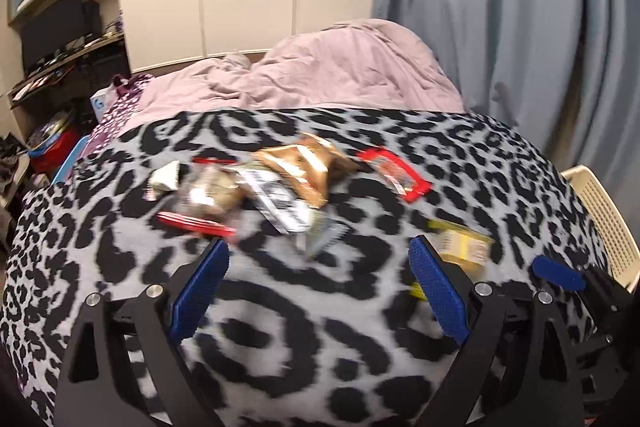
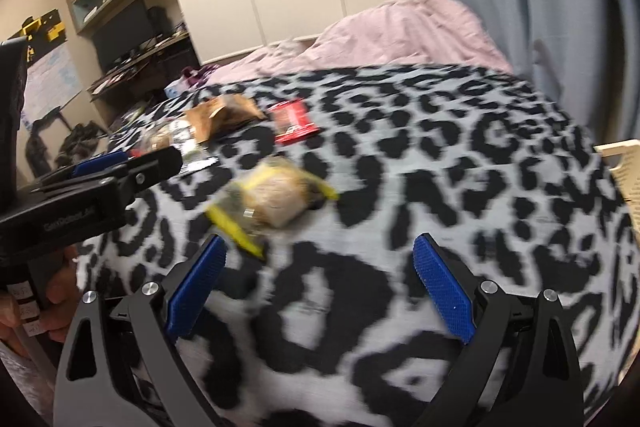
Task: Organize snacks
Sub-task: 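Move both tools back over the small snacks on the blanket, then grasp the yellow-edged pastry packet with the right tool while the left tool grasps the red-edged bun packet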
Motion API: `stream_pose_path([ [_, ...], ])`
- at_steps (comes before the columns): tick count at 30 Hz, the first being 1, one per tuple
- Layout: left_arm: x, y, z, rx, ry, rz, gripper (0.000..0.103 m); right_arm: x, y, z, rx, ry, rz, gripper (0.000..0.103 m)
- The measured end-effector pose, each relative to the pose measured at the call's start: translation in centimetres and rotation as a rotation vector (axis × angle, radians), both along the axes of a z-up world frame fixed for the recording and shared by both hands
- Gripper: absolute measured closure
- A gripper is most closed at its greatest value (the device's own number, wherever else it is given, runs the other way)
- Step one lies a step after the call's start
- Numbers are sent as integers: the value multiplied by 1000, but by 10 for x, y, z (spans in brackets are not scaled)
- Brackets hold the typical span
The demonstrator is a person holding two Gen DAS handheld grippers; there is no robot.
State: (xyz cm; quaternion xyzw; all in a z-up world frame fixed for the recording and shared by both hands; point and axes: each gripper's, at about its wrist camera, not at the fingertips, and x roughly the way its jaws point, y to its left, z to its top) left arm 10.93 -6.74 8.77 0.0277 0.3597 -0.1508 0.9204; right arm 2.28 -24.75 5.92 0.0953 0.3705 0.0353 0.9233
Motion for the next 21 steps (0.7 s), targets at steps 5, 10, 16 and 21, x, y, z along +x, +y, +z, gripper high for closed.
stream_pose_path([
  [5,12,23,-3,-2,11,50,12,17,16,1,43,38,44,7],
  [10,25,39,-6,-2,32,76,12,33,26,3,35,50,46,7],
  [16,43,56,-11,7,58,126,12,52,33,2,-40,62,36,21],
  [21,58,66,-12,31,58,142,12,59,34,3,-95,63,18,46],
])
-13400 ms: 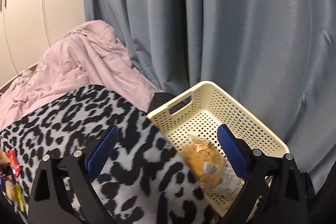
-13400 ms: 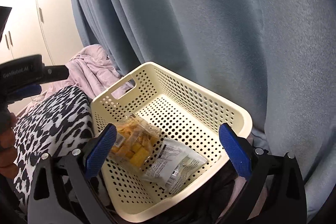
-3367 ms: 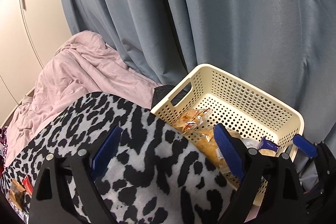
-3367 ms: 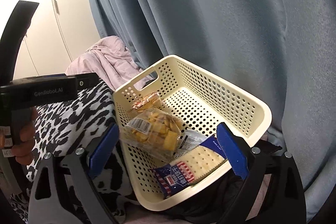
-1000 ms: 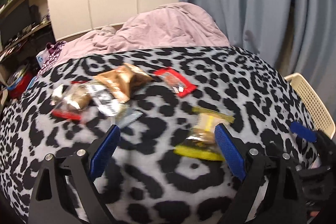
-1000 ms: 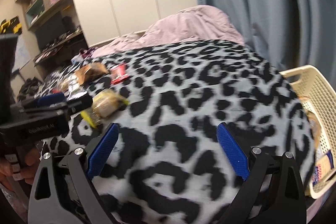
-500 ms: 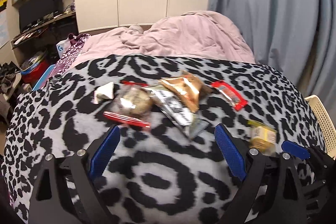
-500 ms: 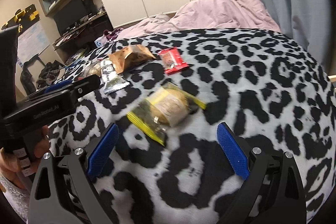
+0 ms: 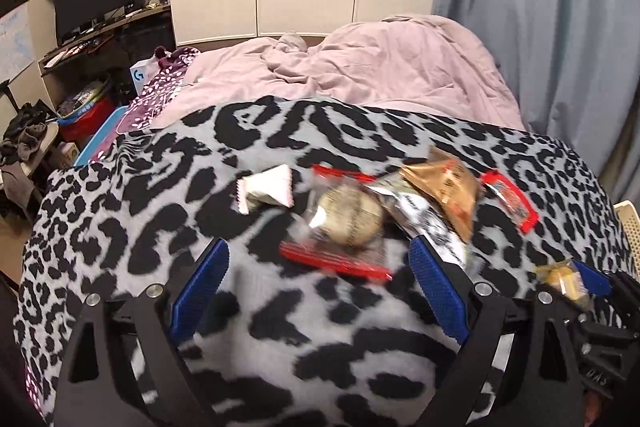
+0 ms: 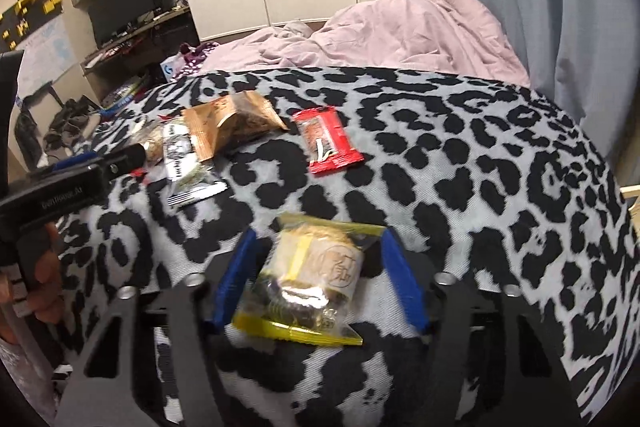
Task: Organize snacks
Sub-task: 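Grasp the yellow-edged pastry packet with the right tool while the left tool grasps the red-edged bun packet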
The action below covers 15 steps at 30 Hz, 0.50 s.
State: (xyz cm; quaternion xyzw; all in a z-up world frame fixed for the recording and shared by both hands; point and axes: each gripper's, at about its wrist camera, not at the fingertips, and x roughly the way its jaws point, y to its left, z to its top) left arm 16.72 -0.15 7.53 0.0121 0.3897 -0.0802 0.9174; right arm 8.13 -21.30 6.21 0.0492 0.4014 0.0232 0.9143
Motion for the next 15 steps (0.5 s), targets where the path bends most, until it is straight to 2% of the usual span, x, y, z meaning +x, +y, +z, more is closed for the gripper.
stream_pose_path([
  [5,18,9,-4,-23,33,-7,16,-1,-5,0,-3,0,-1,54],
  [8,25,10,-6,-42,47,-31,24,-2,-8,0,0,-2,1,54],
  [15,36,-7,-12,-19,104,-113,37,-4,-10,0,3,-4,3,54],
])
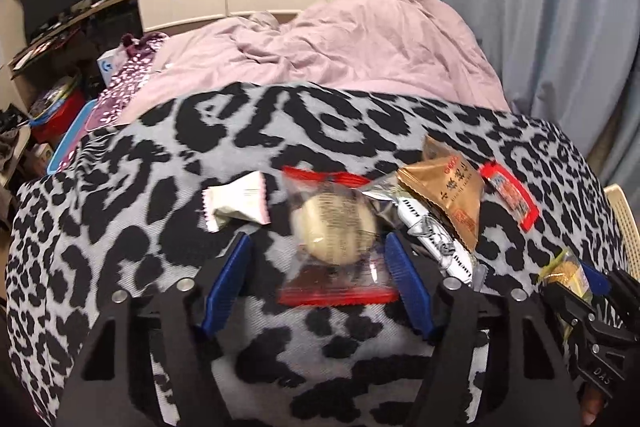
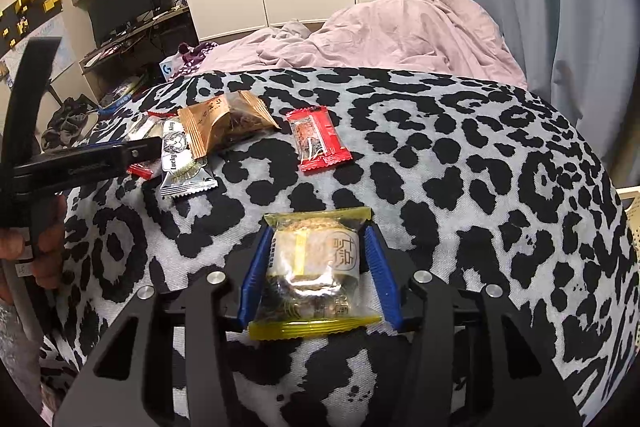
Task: Organize snacks
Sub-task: 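Grasp the yellow-edged pastry packet with the right tool while the left tool grasps the red-edged bun packet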
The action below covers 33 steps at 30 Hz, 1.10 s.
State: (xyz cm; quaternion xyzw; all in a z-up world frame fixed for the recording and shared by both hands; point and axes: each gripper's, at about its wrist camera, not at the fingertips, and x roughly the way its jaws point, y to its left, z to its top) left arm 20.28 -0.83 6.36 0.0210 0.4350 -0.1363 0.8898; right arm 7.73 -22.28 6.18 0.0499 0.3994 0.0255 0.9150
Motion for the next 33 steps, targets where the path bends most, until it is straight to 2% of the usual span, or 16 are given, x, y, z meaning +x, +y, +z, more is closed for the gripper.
stream_pose_path([
  [4,6,-10,-4,47,1,-15,38,-1,0,0,1,-2,2,54],
  [7,6,-13,-3,63,-13,-11,46,0,2,0,-3,-6,4,54],
  [9,5,-9,-3,52,-15,0,49,0,2,0,-2,-6,5,54],
  [12,-3,-4,0,32,-35,18,51,-1,2,2,16,-11,10,61],
  [16,-23,0,10,40,-89,27,51,-5,1,5,36,-20,12,63],
  [23,-50,10,29,2,-128,44,52,-17,-5,11,66,-41,12,64],
  [33,-77,9,18,9,-88,36,51,-30,-8,10,68,-42,15,64],
])
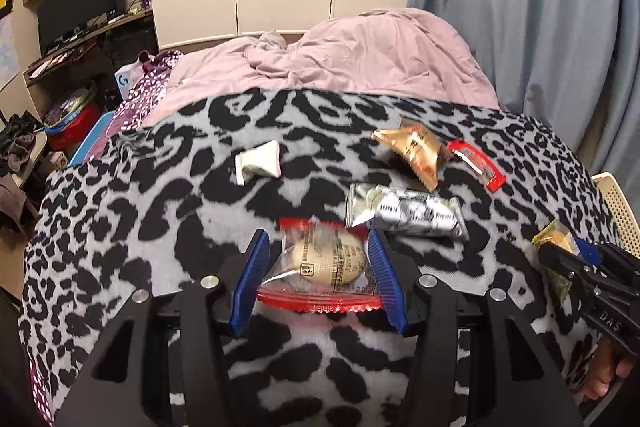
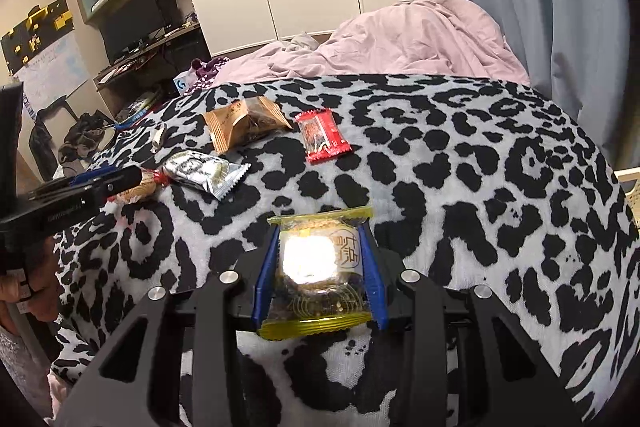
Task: Organize snacks
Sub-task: 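Grasp the yellow-edged pastry packet with the right tool while the left tool grasps the red-edged bun packet, then carry the yellow-edged packet into the basket with the right tool while the left tool holds the bun packet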
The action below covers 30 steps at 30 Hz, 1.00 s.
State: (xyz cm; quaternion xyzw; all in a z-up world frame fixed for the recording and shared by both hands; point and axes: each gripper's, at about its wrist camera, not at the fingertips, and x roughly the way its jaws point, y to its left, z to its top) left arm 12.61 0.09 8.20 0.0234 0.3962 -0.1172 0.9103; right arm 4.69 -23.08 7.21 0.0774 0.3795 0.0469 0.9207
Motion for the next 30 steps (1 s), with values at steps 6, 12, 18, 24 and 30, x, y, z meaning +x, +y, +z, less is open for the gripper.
stream_pose_path([
  [6,1,1,-14,15,38,9,49,-2,-1,-6,7,14,-3,63],
  [12,3,-4,-19,45,41,4,48,-2,-1,-8,9,13,-3,54],
  [18,3,-8,-20,74,20,5,52,-7,-1,-10,-11,2,-18,48],
  [24,-4,-1,-6,33,-7,47,56,-11,-3,-9,-8,-14,-18,64],
  [30,-23,-7,18,28,-73,29,81,-21,-15,-3,30,-42,-39,65],
])
